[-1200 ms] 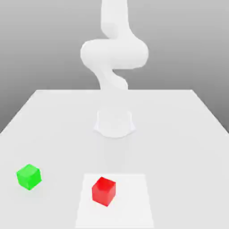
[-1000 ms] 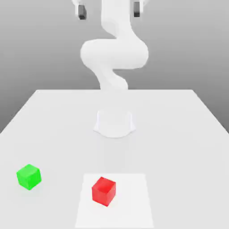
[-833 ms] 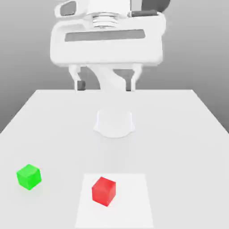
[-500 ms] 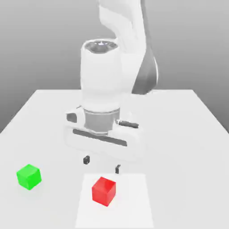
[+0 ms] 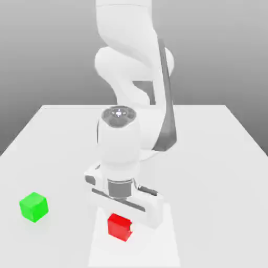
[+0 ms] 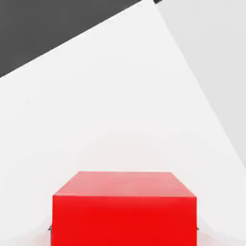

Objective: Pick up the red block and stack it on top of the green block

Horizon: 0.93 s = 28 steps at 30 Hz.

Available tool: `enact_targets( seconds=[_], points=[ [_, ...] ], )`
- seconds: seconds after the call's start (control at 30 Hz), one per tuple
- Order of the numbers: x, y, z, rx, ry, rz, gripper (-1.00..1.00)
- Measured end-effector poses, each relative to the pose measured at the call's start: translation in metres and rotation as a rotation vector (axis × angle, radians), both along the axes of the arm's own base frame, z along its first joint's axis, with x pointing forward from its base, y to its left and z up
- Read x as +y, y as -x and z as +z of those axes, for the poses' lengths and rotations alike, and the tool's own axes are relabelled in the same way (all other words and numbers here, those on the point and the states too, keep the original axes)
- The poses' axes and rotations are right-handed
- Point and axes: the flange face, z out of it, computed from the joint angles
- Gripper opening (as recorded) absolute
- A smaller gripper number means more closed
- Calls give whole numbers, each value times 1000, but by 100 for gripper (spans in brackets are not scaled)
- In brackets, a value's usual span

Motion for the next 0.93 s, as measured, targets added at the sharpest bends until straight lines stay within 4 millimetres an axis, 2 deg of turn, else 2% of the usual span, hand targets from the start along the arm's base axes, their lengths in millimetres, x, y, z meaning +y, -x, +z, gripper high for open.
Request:
enact_targets(
  seconds=[0.13,0.37,0.6,0.67,0.8,0.83,0.93],
  points=[
    [-2,1,39,0,1,-1,-100],
    [-119,18,62,2,8,-72,-100],
    [-227,68,80,2,3,-118,-100],
    [-254,87,74,0,0,-153,-100],
    [-243,76,35,-1,0,-105,-100],
    [-242,76,25,1,0,-105,100],
    [-242,76,25,1,0,-105,100]
  ],
)
